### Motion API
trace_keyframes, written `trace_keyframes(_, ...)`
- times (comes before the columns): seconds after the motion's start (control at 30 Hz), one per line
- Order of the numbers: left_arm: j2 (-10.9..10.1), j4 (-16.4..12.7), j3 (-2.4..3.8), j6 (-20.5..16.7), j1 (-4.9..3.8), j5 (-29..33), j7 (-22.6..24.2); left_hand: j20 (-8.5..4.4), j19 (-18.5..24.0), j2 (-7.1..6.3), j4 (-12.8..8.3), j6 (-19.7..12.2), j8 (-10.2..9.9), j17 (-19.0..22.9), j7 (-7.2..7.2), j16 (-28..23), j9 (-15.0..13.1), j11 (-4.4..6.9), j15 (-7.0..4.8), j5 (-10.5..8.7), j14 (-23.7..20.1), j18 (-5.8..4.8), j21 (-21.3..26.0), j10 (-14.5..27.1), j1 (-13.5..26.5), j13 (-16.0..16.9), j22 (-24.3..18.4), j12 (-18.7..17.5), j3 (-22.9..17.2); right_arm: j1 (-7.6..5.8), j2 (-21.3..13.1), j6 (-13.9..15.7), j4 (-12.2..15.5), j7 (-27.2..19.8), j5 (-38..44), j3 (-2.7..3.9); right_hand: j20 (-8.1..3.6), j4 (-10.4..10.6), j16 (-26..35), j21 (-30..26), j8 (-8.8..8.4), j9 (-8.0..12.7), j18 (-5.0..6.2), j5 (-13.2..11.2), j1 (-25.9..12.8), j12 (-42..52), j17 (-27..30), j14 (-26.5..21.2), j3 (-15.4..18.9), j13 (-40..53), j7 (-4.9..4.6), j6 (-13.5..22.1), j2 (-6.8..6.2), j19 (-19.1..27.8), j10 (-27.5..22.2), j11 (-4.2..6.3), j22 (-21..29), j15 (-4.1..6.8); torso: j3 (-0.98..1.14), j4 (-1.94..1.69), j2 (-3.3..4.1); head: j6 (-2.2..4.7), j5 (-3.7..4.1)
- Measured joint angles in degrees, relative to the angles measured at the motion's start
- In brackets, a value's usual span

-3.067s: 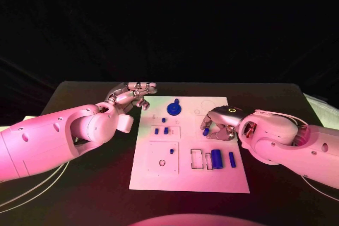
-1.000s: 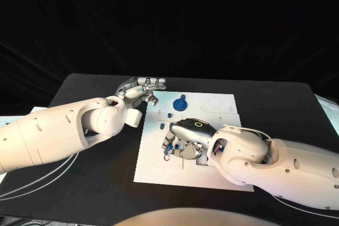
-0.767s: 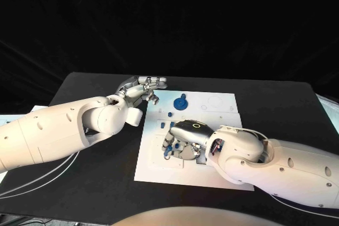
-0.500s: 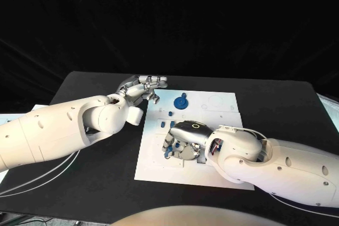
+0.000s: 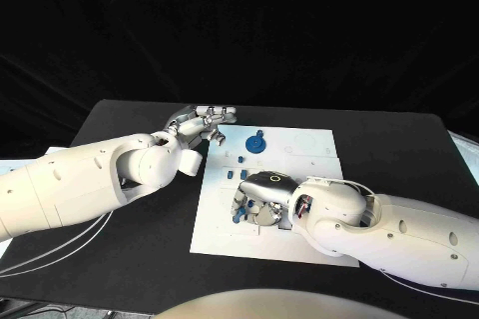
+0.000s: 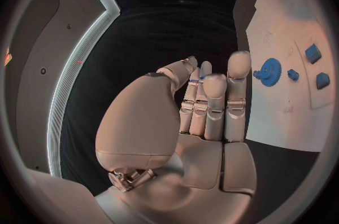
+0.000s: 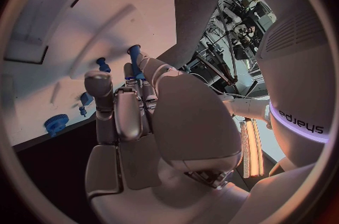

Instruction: Assemble the parts on the task board

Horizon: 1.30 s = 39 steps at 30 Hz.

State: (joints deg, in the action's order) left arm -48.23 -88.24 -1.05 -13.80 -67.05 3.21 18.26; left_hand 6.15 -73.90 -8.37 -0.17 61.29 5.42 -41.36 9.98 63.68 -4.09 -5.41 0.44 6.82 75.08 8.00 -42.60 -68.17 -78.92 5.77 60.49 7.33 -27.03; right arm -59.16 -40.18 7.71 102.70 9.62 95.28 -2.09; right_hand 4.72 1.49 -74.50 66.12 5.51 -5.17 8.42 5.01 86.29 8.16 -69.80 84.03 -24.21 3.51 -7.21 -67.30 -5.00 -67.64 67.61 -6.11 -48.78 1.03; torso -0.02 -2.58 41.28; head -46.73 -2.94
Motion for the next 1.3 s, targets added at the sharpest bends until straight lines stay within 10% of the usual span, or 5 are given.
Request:
trace_keyframes(0.47, -0.1, 0.0, 0.0, 0.0, 0.0, 0.0, -0.1, 0.0, 0.0, 0.0, 0.0, 0.0, 0.0, 0.0, 0.0, 0.0, 0.0, 0.0, 0.0, 0.0, 0.0, -0.01, 0.0, 0.0, 0.0, 0.0, 0.0, 0.0, 0.0, 0.14, 1.2, -1.4, -0.1, 1.4, 2.1, -0.06, 0.13, -0.3, 0.0, 0.0, 0.0, 0.0, 0.0, -0.1, 0.0, 0.0, 0.2, 0.0, -0.3, 0.0, 0.0, 0.0, -0.01, 0.1, 0.0, 0.01, 0.1, 0.0, -0.06, 0.0, -0.03, -0.1, -0.12)
trace_keyframes(0.7, -0.1, 0.0, 0.0, 0.0, 0.0, 0.0, -0.1, 0.0, 0.0, 0.0, 0.0, -0.1, 0.0, 0.0, -0.11, 0.0, 0.0, 0.0, 0.0, 0.0, 0.0, 0.0, 0.0, 0.0, 0.0, 0.0, 0.0, 0.0, 0.0, 0.15, 1.2, -2.0, 0.1, 2.1, 3.0, -0.1, 1.16, 0.5, 0.0, 0.0, -1.9, 1.2, 0.0, 0.9, -3.7, -2.6, 0.6, 0.0, 0.8, 0.7, -1.66, 4.9, -2.86, 1.2, -1.9, 1.19, 0.7, -1.33, -0.09, 0.0, -0.07, -0.15, -0.03)
trace_keyframes(0.87, -0.2, -0.1, 0.0, 0.0, 0.0, 0.0, -0.2, 0.0, 0.0, 0.0, 0.0, -0.2, 0.0, 0.0, -0.2, 0.0, 0.1, 0.0, 0.19, 0.0, -0.2, -0.01, 0.0, 0.0, 0.0, 0.0, -0.1, 0.0, 0.0, 0.45, 1.0, -1.7, 0.1, 2.1, 3.2, -0.39, 2.61, 0.6, 2.2, -3.1, -1.9, 1.5, -0.01, -0.5, -5.5, -4.2, 3.2, 0.0, 5.7, 0.2, -2.45, 10.9, -4.69, 3.3, -10.8, -0.55, 4.8, -2.46, -0.07, 0.03, -0.07, -0.12, -0.05)
trace_keyframes(1.3, -0.3, 0.0, -0.01, 0.0, 0.0, 0.0, -0.4, 0.0, 0.0, 0.0, 0.0, -0.2, 0.0, 0.1, -0.2, 0.0, 0.0, 0.0, 0.19, 0.0, -0.2, 0.0, 0.3, 0.0, 0.0, 0.0, -0.1, 0.0, 0.0, 0.44, -3.1, 8.3, 3.1, 0.2, 2.2, -0.22, 2.77, 1.2, 4.5, -5.8, -1.89, 1.2, 0.0, 0.4, -4.2, 0.2, 6.2, 0.0, 13.4, 0.6, -2.87, 11.9, -3.37, 4.4, -13.3, -0.81, 8.3, -2.47, -0.03, 0.1, -0.08, 0.17, 0.31)
